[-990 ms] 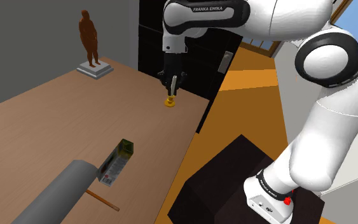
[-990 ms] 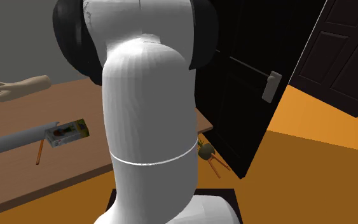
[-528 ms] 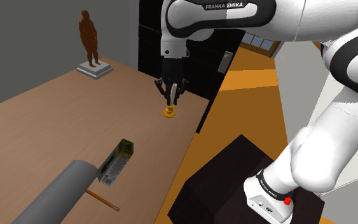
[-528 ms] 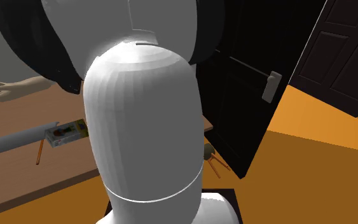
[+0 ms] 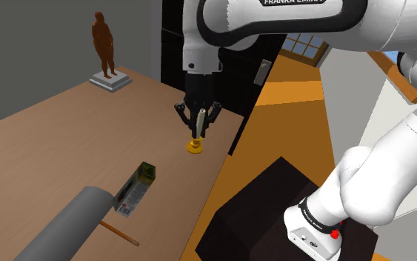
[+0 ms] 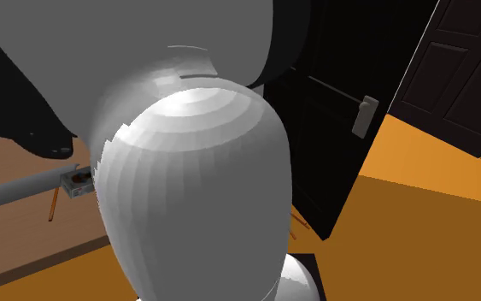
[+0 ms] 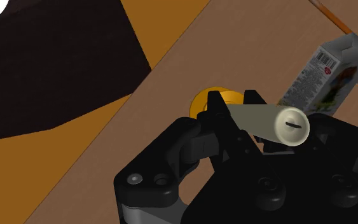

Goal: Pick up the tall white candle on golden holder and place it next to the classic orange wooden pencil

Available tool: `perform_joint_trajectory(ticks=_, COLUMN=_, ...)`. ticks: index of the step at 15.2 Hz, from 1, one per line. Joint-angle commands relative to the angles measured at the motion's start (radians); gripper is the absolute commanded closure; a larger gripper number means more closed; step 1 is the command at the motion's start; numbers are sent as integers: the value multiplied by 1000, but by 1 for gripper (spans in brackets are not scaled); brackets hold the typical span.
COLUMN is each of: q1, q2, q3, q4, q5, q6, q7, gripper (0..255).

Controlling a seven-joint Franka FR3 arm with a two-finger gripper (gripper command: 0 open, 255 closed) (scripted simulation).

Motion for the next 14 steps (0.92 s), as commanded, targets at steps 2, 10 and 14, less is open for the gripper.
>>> perform_joint_trajectory(ticks=2, q1=35, q2=-36, q3=35, q4=-25, q5=27, q6=11, q7=65, gripper=255)
perform_joint_trajectory(ticks=10, q1=121, q2=-99, q3=129, q4=-40, q5=91, q6=30, q7=235, gripper=255)
perform_joint_trajectory(ticks=14, q1=164, q2=-107, q3=179, q4=-20, q5=116, q6=42, q7=326, gripper=255)
